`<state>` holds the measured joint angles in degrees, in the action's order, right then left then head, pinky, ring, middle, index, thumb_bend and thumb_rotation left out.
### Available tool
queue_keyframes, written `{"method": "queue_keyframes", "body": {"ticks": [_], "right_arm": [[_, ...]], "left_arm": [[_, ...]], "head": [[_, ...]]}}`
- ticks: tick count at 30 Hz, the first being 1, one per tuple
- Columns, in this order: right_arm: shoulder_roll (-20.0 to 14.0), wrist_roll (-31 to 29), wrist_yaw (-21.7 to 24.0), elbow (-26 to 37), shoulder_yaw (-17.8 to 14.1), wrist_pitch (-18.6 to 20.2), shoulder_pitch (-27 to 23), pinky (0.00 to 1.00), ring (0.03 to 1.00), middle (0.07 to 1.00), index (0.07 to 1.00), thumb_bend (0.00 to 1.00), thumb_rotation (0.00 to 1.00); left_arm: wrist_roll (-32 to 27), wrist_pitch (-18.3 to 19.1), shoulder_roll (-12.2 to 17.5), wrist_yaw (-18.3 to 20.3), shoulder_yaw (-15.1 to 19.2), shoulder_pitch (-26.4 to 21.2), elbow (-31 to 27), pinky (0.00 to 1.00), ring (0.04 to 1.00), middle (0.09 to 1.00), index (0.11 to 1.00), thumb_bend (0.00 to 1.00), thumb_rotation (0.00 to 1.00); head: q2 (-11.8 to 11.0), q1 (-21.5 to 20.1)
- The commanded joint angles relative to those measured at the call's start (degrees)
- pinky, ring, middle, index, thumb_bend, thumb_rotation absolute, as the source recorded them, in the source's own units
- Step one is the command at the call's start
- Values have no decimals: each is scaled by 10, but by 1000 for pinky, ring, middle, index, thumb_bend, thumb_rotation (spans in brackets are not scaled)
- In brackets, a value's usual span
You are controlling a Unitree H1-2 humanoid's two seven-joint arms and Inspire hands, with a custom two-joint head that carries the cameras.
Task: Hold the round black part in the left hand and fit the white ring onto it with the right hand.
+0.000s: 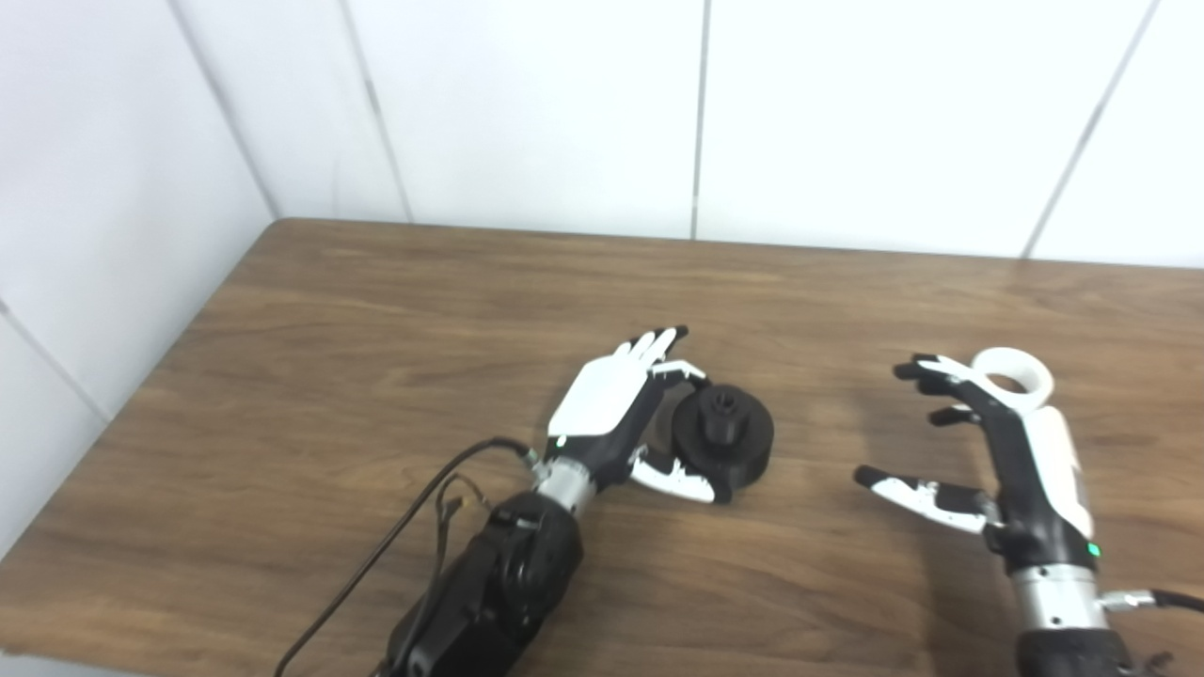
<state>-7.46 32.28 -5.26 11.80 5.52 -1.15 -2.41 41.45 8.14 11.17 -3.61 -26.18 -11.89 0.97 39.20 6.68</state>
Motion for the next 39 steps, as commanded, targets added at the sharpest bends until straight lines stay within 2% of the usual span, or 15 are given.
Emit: {"method": "queue_keyframes", "body": {"ticks": [1,7,12,15,17,23,31,39], "right_arm": [[4,5,-9,27,-4,-4,-17,609,748,819,727,726,101],[4,5,-10,30,-7,-4,-17,599,737,817,729,719,112],[12,10,-10,36,-4,3,-14,597,727,817,731,712,99],[18,17,-12,38,-1,7,-14,603,726,818,732,709,100],[26,26,-15,37,3,8,-14,606,726,816,732,714,96],[48,42,-14,34,15,20,-14,677,785,839,750,693,102],[56,67,-20,34,17,29,-16,705,804,839,750,701,128],[43,65,-20,34,6,28,-30,716,805,838,751,694,114]], "left_arm": [[20,-7,2,30,-20,9,-14,1000,1000,1000,605,938,347],[29,-11,-3,42,-33,17,-21,998,1000,1000,604,934,327],[23,-15,2,48,-23,18,-25,1000,1000,1000,608,928,313],[17,-20,9,53,-14,19,-29,1000,1000,1000,609,927,305],[15,-25,17,57,-6,20,-31,1000,1000,1000,613,927,310],[0,-47,36,65,15,23,-30,998,1000,1000,623,907,321],[-13,-70,40,71,31,22,-20,1000,1000,1000,622,901,302],[-11,-79,41,71,38,17,-12,1000,1000,1000,624,901,311]], "head": [[2,-4],[5,-12],[6,-54],[5,-91],[2,-143],[-5,-211],[-9,-234],[-11,-253]]}}
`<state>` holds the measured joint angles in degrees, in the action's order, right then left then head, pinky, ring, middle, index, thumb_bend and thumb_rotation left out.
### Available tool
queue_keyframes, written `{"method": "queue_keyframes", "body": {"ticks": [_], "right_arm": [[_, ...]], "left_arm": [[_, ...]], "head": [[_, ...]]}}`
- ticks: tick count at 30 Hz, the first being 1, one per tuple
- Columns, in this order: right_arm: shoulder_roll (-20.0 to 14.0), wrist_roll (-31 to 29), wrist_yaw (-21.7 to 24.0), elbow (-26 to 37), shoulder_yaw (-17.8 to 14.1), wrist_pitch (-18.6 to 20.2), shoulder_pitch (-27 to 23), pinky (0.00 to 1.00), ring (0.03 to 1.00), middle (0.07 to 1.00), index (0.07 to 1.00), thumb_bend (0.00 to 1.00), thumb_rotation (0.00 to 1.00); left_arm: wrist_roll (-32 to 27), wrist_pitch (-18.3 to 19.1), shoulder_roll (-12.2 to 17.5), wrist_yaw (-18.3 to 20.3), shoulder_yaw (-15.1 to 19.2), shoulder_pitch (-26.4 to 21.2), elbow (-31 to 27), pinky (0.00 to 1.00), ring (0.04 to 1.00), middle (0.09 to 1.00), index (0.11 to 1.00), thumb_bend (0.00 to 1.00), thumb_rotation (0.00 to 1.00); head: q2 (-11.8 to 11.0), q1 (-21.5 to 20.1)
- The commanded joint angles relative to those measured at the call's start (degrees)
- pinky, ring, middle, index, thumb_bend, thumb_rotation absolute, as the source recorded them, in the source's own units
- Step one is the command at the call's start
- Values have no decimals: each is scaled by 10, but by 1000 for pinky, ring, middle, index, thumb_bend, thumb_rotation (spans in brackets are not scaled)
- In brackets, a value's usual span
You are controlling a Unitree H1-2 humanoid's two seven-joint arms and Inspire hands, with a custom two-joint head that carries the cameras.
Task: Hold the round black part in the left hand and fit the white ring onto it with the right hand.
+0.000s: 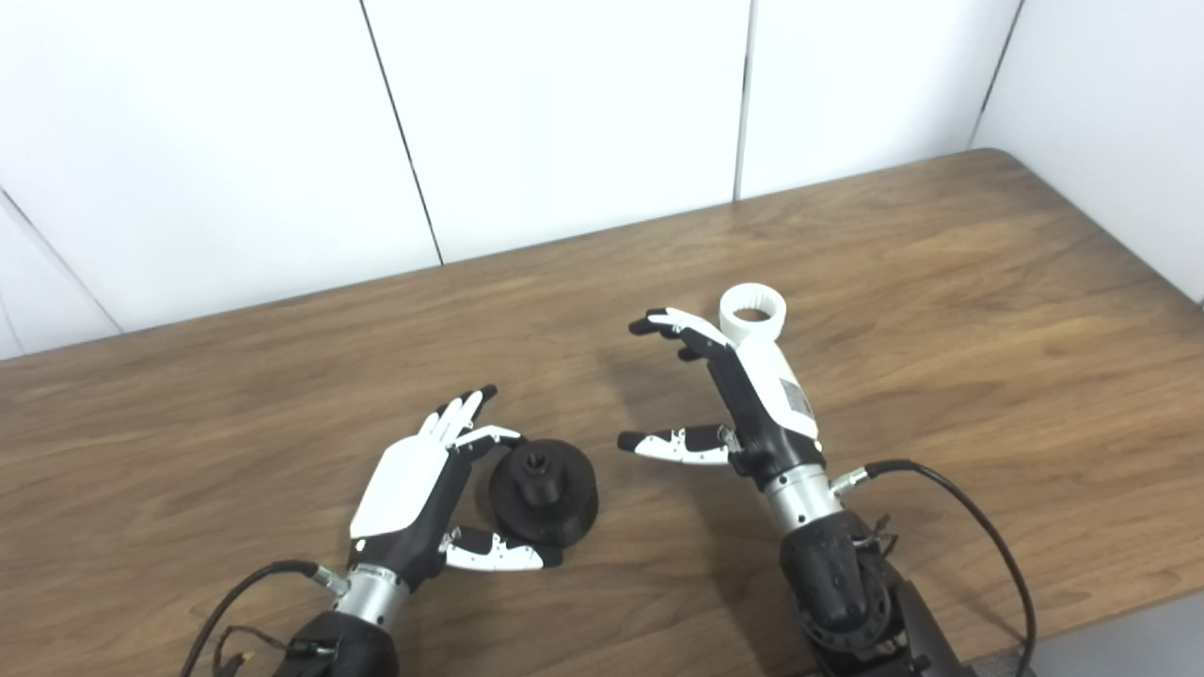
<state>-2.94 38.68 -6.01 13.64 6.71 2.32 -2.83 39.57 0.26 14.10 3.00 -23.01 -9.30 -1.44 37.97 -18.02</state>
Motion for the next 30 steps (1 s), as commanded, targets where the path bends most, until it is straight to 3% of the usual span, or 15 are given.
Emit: {"method": "queue_keyframes", "body": {"ticks": [1,5,8,13,17,22,30], "right_arm": [[-5,6,-13,16,-8,-3,-29,712,803,837,751,695,121],[-19,46,-26,15,-25,20,-48,679,790,842,756,689,149],[-41,87,-20,17,-39,52,-67,664,796,857,764,689,226],[-76,115,3,17,-57,102,-99,695,864,901,784,713,316],[-93,137,21,7,-57,138,-116,709,890,928,797,750,390],[-109,148,48,-18,-56,180,-138,845,951,983,820,819,520],[-146,162,90,-84,-31,215,-181,843,979,1000,875,933,647]], "left_arm": [[7,-5,12,2,8,-9,14,1000,1000,1000,622,905,312],[4,-11,13,4,14,-9,18,1000,1000,1000,623,906,320],[2,-14,12,8,14,-8,18,1000,1000,1000,621,899,320],[1,-20,10,9,13,-6,22,1000,1000,1000,624,902,326],[1,-22,8,8,16,-8,26,1000,1000,1000,625,902,324],[2,-20,10,12,18,-10,23,1000,1000,1000,627,897,323],[1,-24,9,8,22,-10,22,1000,1000,1000,621,906,317]], "head": [[0,-9],[-3,-16],[-5,-18],[-9,-23],[-9,-22],[-8,-20],[-9,-14]]}}
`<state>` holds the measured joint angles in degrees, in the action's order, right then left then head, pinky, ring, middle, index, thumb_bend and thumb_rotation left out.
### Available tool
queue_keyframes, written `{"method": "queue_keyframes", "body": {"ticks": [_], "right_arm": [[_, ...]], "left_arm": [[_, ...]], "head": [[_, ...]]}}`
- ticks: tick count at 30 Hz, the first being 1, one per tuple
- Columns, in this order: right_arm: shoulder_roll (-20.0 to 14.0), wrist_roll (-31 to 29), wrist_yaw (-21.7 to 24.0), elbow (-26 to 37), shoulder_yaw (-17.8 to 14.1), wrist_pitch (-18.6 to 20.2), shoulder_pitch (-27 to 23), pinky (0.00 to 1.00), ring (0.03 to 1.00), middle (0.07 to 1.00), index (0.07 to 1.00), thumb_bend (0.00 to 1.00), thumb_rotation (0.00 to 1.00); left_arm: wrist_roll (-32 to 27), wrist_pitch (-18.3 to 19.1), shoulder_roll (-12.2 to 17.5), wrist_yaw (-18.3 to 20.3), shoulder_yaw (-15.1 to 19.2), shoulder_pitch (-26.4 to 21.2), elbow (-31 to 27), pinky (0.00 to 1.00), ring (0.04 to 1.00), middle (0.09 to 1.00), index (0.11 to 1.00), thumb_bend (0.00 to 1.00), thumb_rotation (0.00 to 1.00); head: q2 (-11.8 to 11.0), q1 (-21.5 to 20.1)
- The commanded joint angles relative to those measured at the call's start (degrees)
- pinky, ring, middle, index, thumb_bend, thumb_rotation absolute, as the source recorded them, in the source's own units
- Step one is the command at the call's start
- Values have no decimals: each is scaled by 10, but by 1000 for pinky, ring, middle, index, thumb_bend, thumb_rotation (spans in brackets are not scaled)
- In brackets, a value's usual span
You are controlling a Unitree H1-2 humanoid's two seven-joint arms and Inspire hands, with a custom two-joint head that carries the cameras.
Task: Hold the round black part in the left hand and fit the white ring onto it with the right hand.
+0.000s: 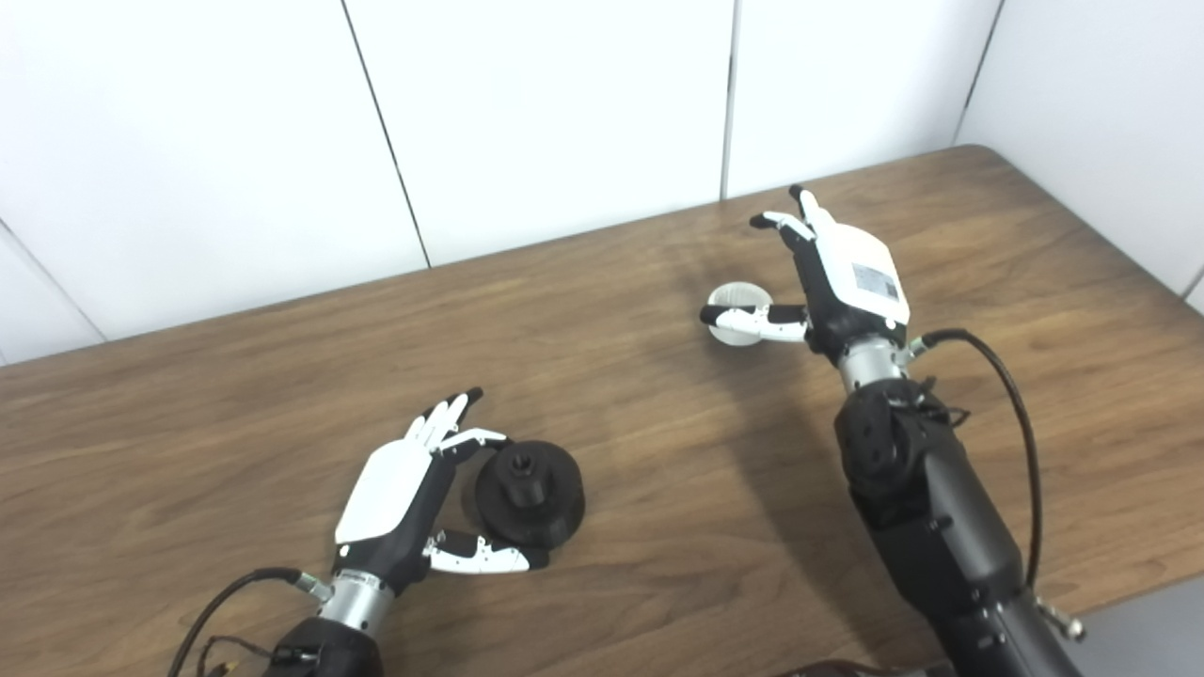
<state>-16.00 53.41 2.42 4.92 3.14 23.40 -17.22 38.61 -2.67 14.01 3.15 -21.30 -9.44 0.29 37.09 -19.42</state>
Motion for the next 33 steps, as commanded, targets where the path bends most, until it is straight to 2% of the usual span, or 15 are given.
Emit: {"method": "queue_keyframes", "body": {"ticks": [1,5,9,22,24,29,32,33], "right_arm": [[-22,19,18,-5,12,12,-44,850,983,1000,881,957,663],[-41,22,67,-29,32,30,-64,871,999,1000,913,1000,733],[-51,25,111,-46,41,35,-74,891,1000,1000,929,1000,749],[-55,35,146,-60,54,34,-72,891,1000,1000,904,1000,680],[-56,37,149,-61,56,34,-71,888,1000,1000,898,1000,664],[-56,41,150,-64,56,35,-68,883,1000,1000,872,996,548],[-56,41,139,-64,53,34,-65,877,1000,1000,853,947,484],[-54,41,132,-65,52,35,-64,874,1000,1000,831,909,436]], "left_arm": [[10,5,9,6,5,-9,4,1000,1000,1000,621,905,316],[11,6,8,6,5,-8,2,1000,1000,1000,620,905,315],[12,8,9,8,5,-6,-1,1000,1000,1000,620,904,329],[9,10,7,10,10,-1,-10,1000,1000,1000,619,903,305],[9,10,8,11,11,-1,-10,1000,1000,1000,620,904,308],[8,9,9,16,16,0,-11,1000,1000,1000,621,905,319],[8,10,9,19,18,2,-15,1000,1000,1000,621,904,325],[7,10,9,20,18,2,-16,1000,1000,1000,621,904,321]], "head": [[1,1],[2,2],[3,6],[8,11],[8,11],[9,10],[10,10],[10,10]]}}
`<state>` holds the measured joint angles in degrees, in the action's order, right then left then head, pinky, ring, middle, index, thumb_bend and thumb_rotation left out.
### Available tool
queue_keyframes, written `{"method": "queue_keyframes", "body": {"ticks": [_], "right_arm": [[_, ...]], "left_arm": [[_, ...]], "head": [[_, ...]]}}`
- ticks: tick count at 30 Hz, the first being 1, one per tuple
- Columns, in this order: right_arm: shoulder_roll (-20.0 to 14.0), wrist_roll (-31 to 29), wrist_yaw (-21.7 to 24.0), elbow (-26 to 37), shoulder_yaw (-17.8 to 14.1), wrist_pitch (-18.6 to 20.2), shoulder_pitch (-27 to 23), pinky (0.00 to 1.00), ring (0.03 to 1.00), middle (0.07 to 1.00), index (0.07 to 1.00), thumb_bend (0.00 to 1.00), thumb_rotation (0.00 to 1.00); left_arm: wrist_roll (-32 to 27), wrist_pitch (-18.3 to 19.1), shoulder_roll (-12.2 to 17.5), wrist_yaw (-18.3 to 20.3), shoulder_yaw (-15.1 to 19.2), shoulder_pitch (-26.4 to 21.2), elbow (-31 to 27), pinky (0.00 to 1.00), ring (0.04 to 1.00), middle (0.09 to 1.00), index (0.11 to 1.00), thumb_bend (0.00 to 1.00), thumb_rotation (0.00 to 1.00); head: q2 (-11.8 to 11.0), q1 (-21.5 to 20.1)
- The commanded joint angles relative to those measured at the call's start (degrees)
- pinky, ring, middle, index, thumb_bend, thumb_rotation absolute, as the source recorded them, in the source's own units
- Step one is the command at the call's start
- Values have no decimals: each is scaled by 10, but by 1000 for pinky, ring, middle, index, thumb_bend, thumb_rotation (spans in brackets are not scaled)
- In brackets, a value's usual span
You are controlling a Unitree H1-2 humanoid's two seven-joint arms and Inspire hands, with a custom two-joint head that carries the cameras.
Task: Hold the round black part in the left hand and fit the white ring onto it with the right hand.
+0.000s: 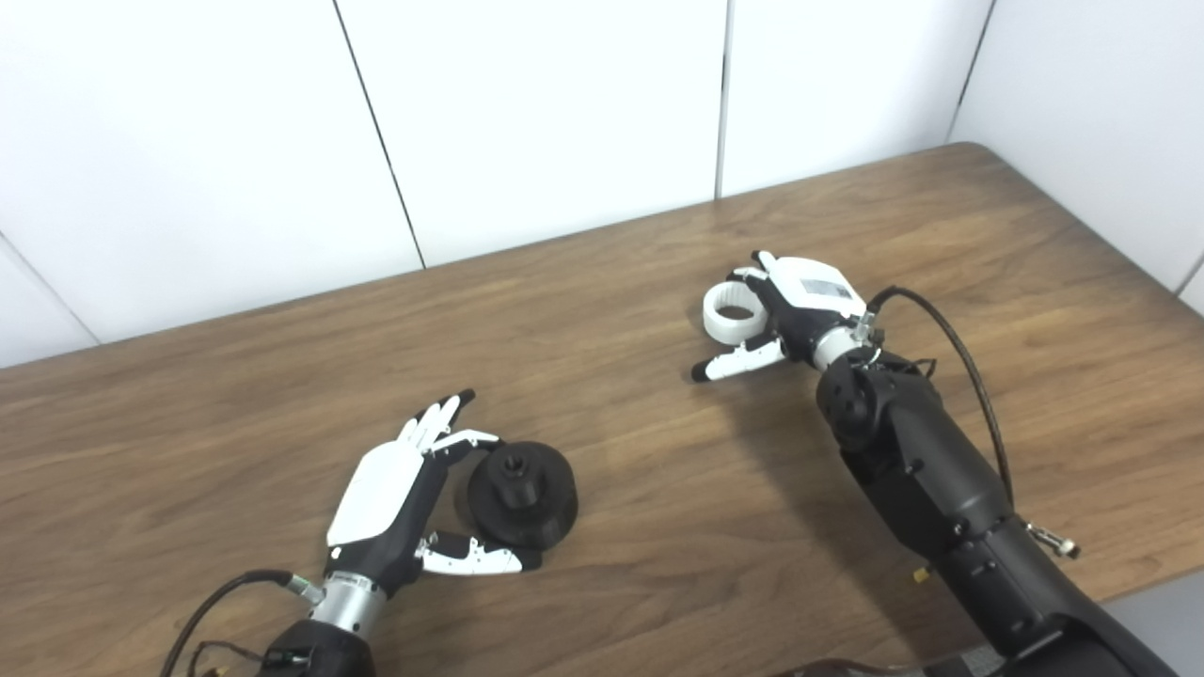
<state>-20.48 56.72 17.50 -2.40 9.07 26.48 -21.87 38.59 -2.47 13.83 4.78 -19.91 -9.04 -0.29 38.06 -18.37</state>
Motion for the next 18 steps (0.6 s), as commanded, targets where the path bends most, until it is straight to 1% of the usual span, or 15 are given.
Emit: {"method": "queue_keyframes", "body": {"ticks": [1,2,5,12,14,17,18], "right_arm": [[-9,6,-27,8,-8,3,-16,867,997,1000,819,893,416],[-8,5,-36,7,-9,3,-14,858,989,1000,804,872,389],[-7,3,-51,7,-9,3,-11,851,980,1000,788,848,360],[-7,-7,-69,5,-11,3,-7,891,976,1000,780,797,339],[-9,-9,-77,2,-9,3,-7,867,962,994,775,784,335],[-6,-21,-98,-2,-15,-2,-5,865,946,977,758,768,307],[-5,-25,-113,-3,-17,-7,-4,864,941,971,752,765,296]], "left_arm": [[8,8,11,5,5,-1,-11,1000,1000,1000,621,903,322],[9,7,10,5,5,-1,-11,1000,1000,1000,621,903,324],[8,8,10,6,6,1,-12,1000,1000,1000,622,904,328],[10,7,11,6,7,2,-12,1000,1000,1000,623,901,334],[8,6,11,6,8,2,-11,1000,1000,1000,621,901,328],[6,4,11,5,9,2,-12,1000,1000,1000,618,900,317],[6,5,11,7,10,2,-13,1000,1000,1000,617,900,314]], "head": [[1,-1],[1,-1],[2,-1],[4,-2],[4,-2],[5,-2],[6,-1]]}}
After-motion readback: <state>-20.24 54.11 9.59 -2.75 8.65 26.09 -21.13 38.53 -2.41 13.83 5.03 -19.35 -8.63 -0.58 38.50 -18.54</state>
